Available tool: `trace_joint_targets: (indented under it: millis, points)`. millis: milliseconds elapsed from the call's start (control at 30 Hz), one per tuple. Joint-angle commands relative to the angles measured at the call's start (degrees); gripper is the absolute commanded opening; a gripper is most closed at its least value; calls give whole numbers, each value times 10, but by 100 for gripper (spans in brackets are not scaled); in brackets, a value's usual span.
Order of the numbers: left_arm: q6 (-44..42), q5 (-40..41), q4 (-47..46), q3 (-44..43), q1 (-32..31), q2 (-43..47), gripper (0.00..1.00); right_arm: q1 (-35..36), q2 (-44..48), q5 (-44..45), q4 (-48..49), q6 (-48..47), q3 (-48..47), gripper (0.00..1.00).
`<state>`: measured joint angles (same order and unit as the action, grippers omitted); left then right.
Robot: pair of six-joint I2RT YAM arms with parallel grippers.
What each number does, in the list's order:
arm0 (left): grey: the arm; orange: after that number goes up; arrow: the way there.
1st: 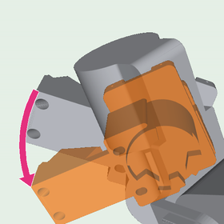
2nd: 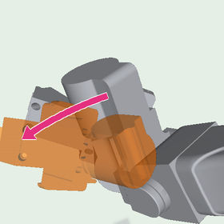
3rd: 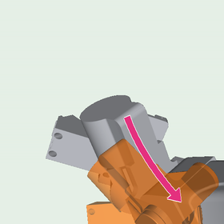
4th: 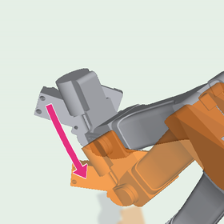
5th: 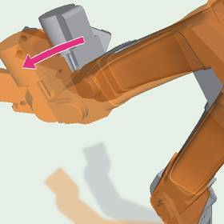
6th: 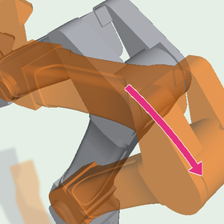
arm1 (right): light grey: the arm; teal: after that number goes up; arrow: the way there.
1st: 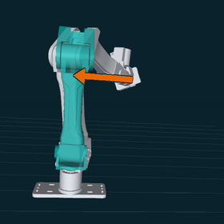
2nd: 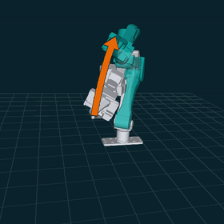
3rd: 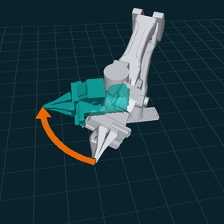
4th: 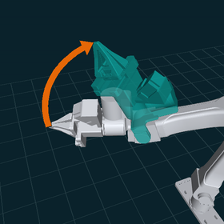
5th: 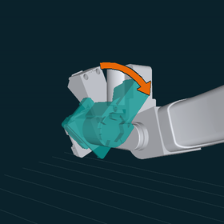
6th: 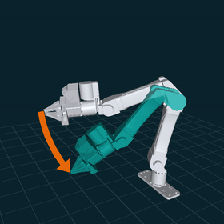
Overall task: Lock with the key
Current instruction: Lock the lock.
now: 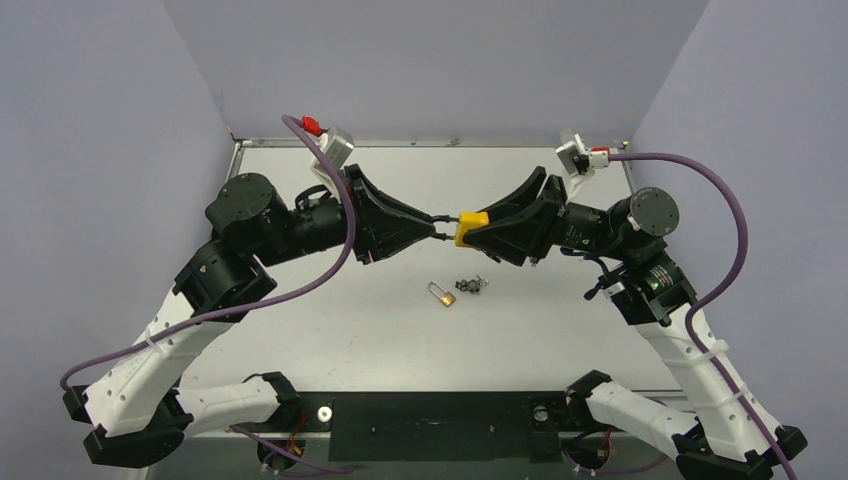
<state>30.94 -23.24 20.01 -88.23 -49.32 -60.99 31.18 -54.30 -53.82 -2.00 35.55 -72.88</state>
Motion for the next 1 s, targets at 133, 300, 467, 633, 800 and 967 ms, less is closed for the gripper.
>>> trace_joint_targets:
  millis: [133,300,467,633,800,967]
  points:
    - [-6,-26,1,-26,6,-11,22,0,9,14,25,-13,-29,0]
    - [-5,-30,0,-25,8,-15,14,1,9,13,22,-16,-30,0]
    - [-1,-35,-7,-21,8,-18,0,1,8,17,22,-21,-29,0]
    - [10,-53,-33,-3,7,-20,0,9,3,27,22,-21,-31,0]
    - [19,-64,-56,8,4,-27,0,39,-11,41,38,-4,-34,0]
    - [19,-62,-66,11,-14,-39,0,60,-30,65,39,-3,-40,0]
